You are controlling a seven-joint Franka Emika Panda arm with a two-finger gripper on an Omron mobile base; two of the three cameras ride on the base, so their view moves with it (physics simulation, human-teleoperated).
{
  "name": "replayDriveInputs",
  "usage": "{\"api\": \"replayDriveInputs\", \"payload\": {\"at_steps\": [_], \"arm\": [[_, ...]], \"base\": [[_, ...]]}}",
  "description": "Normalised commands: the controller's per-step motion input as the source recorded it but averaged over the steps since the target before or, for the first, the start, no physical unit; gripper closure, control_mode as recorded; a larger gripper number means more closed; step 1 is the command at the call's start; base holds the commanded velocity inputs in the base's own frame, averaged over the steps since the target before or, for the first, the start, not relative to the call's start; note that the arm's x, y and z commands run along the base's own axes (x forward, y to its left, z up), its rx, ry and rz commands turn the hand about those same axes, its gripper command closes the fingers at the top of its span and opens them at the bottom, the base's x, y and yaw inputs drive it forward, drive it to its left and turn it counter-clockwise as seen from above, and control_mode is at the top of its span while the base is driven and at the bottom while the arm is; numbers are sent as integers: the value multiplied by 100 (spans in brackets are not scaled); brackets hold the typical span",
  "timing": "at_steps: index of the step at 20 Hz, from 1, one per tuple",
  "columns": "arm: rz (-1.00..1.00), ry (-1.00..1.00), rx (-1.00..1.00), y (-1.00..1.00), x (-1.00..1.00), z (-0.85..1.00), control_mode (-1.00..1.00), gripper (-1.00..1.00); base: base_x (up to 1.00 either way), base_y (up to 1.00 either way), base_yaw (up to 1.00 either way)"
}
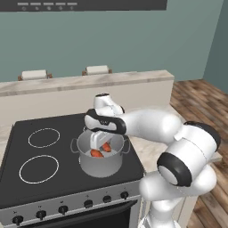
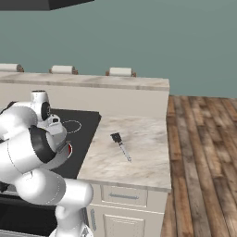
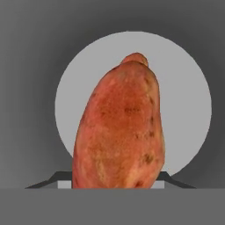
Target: Put the sweet potato and sweet potato in the pot. Retrieve the spatula and lightly stir the vegetables in the pot.
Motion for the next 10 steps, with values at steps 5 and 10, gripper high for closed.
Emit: {"api": "replayDriveInputs", "payload": {"at_steps": [5, 10], "arm": [[0, -1, 0, 0, 0, -1, -100, 100], [0, 0, 0, 0, 0, 0, -100, -100]], "base": [[0, 0, 0], [0, 0, 0]]}}
